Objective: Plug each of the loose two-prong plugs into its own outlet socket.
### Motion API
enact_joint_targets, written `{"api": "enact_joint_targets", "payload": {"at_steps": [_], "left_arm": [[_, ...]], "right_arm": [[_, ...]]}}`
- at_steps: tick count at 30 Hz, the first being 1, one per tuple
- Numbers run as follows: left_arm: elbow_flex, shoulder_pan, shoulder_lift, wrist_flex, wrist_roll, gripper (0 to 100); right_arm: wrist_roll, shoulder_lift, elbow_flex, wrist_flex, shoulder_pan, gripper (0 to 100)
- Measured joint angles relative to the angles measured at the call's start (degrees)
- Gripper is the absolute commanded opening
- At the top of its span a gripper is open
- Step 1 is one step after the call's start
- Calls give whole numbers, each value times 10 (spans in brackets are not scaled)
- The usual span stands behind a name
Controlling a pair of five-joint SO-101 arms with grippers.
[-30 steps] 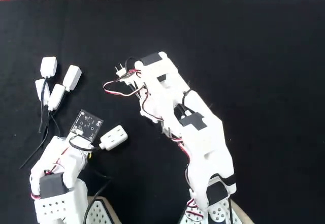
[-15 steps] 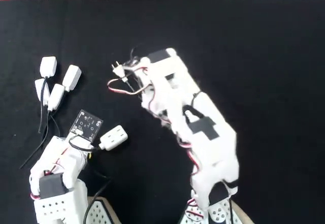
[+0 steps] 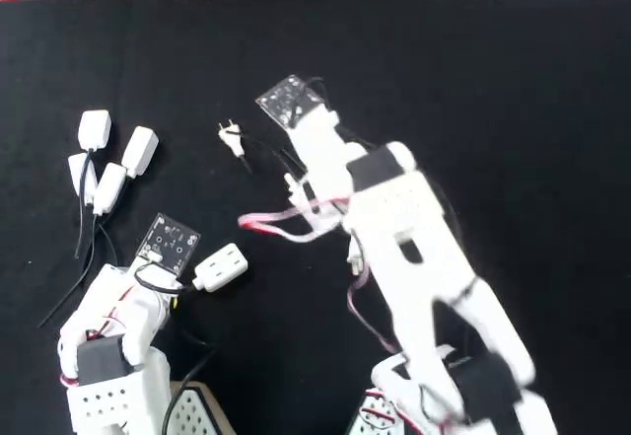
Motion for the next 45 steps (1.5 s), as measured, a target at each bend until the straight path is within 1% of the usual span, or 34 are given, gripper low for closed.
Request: {"api": "enact_joint_targets", "payload": {"at_steps": [4,8,13,16,23,27,32,35,39,43,45], "left_arm": [[0,0,0,0,0,191],[0,0,0,0,0,191],[0,0,0,0,0,191],[0,0,0,0,0,191],[0,0,0,0,0,191],[0,0,0,0,0,191],[0,0,0,0,0,191],[0,0,0,0,0,191],[0,0,0,0,0,191],[0,0,0,0,0,191],[0,0,0,0,0,191]], "right_arm": [[-4,-76,32,0,0,49],[-4,-101,40,0,0,49],[-38,-130,42,-13,0,49],[-46,-151,61,-17,-1,49],[-46,-147,124,7,-55,49],[-45,-94,127,11,-80,49],[-45,33,120,19,-105,51],[-44,135,85,21,-107,52],[-23,262,27,35,-107,54],[-11,332,-36,75,-107,77],[11,359,-60,93,-113,79]]}}
